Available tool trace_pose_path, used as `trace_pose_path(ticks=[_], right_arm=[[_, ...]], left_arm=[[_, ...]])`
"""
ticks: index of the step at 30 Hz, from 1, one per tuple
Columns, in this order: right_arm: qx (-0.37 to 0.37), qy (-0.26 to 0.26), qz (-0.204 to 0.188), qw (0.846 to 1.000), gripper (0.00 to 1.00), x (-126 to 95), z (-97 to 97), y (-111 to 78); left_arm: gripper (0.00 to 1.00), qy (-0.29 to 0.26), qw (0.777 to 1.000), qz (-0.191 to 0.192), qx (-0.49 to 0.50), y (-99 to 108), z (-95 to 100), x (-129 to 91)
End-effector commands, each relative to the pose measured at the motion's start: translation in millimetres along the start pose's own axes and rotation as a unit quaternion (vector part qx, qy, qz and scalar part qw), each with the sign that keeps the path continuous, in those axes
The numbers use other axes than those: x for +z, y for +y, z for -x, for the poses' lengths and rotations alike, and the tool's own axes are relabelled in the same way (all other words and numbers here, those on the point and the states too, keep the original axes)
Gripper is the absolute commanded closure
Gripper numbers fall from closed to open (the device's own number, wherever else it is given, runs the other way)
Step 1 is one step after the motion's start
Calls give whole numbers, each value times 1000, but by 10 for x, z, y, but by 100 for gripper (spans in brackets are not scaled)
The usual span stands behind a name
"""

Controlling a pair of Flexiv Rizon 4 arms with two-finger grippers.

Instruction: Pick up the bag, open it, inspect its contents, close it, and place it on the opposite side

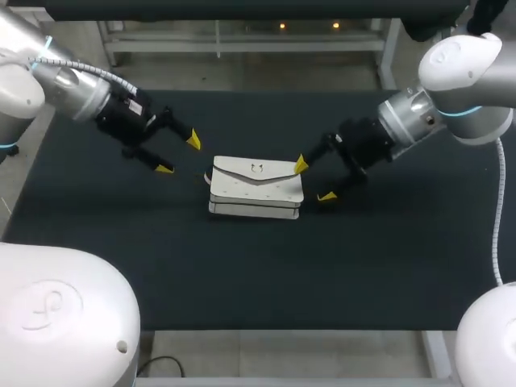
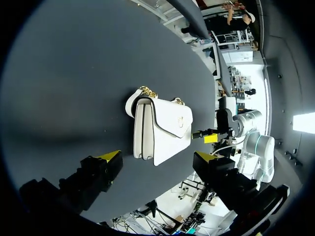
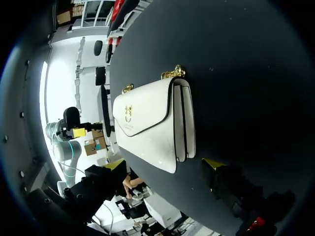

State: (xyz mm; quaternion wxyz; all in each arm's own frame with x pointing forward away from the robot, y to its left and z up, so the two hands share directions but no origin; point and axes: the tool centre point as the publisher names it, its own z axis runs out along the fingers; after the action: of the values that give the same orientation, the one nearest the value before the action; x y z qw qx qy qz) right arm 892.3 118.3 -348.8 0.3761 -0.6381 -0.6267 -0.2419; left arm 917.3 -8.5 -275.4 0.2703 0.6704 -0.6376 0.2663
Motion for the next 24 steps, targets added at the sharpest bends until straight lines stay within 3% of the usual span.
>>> trace_pose_path(ticks=[1,6,8,11,14,21,24], right_arm=[[-3,-2,-11,1000,0,51,9,50],[-11,4,-18,1000,1,108,-13,26],[-10,10,-20,1000,8,138,-11,26],[-8,16,-22,1000,29,174,7,37],[-6,19,-21,1000,36,204,22,56],[-3,21,-10,1000,37,262,38,124],[-3,31,-4,1000,42,281,40,161]], left_arm=[[0,-7,1000,-4,-5,34,8,-76],[0,-1,1000,-11,-12,48,53,-102],[0,-1,1000,-11,-13,48,70,-96],[0,-2,1000,-10,-16,56,82,-81],[0,-2,1000,-10,-17,62,93,-79],[0,-5,1000,-11,-18,81,107,-85],[0,-5,1000,-12,-19,85,116,-84]])
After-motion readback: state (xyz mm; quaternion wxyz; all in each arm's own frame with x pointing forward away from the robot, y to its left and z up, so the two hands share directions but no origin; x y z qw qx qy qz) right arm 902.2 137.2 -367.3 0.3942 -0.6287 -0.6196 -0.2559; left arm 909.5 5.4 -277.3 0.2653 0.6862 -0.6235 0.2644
